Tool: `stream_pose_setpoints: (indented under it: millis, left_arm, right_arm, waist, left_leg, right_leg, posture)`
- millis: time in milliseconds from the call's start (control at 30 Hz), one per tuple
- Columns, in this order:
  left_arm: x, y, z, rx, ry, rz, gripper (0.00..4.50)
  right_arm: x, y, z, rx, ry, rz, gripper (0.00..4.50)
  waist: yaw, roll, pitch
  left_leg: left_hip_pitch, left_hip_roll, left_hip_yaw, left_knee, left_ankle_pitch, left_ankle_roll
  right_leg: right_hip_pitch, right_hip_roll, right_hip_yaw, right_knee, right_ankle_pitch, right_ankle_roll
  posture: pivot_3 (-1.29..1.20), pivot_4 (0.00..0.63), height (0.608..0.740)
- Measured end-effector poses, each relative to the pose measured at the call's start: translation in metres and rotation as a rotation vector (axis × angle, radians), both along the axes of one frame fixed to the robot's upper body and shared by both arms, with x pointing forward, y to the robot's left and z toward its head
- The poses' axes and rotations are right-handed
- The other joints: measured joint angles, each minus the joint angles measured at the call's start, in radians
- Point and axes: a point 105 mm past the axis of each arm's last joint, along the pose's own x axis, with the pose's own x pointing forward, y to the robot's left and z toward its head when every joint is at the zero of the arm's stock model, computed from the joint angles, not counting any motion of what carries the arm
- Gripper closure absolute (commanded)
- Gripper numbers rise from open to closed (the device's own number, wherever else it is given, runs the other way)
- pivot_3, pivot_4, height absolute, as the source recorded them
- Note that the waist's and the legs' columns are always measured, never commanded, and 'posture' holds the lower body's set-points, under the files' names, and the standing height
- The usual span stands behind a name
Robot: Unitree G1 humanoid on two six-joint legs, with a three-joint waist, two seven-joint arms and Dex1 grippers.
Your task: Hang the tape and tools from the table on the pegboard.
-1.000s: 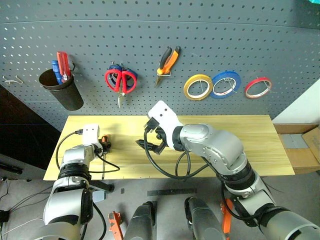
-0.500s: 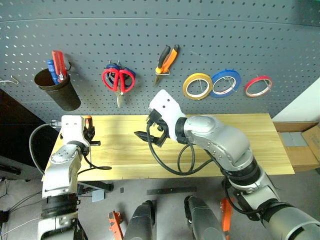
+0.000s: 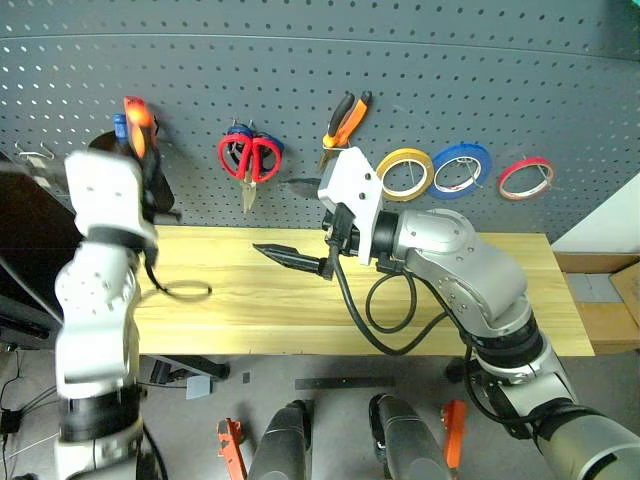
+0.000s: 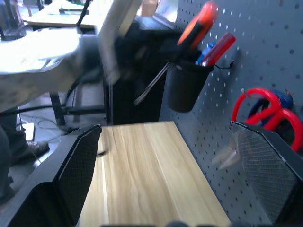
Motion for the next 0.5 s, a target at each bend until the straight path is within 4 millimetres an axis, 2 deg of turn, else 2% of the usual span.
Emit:
stream_pose_setpoints:
  millis: [67, 233, 333, 500]
  left_arm:
    - [0.0, 0.006, 0.029, -0.022, -0.09, -0.002, 3.61]
    - [0.018, 0.028, 0.054, -0.126, -0.136, 0.006, 3.61]
    - [0.027, 0.036, 0.057, -0.135, -0.148, 0.006, 3.61]
    - [0.044, 0.053, 0.035, -0.168, -0.098, 0.043, 3.61]
  right_arm:
    - [0.001, 0.001, 0.005, 0.015, -0.018, 0.003, 0.0]
    - [0.013, 0.002, 0.007, 0.027, -0.017, -0.033, 0.0]
    - [0.016, 0.004, 0.009, 0.04, -0.02, -0.045, 0.0]
    - [0.016, 0.005, 0.01, 0.046, -0.02, -0.045, 0.0]
  waist:
    - [-0.002, -0.001, -0.001]
    - [-0.003, -0.001, -0.001]
    - [-0.005, -0.001, -0.001]
    - [-0.009, -0.002, -0.002]
  left_leg:
    - [0.0, -0.001, 0.0, -0.001, 0.0, 0.0]
    - [0.0, -0.002, 0.0, -0.001, 0.0, -0.001]
    - [0.0, -0.003, 0.0, -0.001, 0.001, -0.001]
    - [0.0, -0.003, 0.0, 0.0, 0.001, -0.001]
  right_leg:
    - [0.0, -0.001, 0.001, 0.0, 0.0, 0.0]
    - [-0.001, -0.001, 0.0, 0.0, 0.0, 0.0]
    - [-0.002, -0.001, 0.0, 0.001, 0.0, 0.0]
    - [-0.002, -0.002, 0.0, 0.002, 0.0, 0.0]
  posture:
    - [-0.02, 0.177, 0.74]
    - [-0.03, 0.169, 0.74]
    - [-0.04, 0.169, 0.74]
    - [-0.06, 0.179, 0.74]
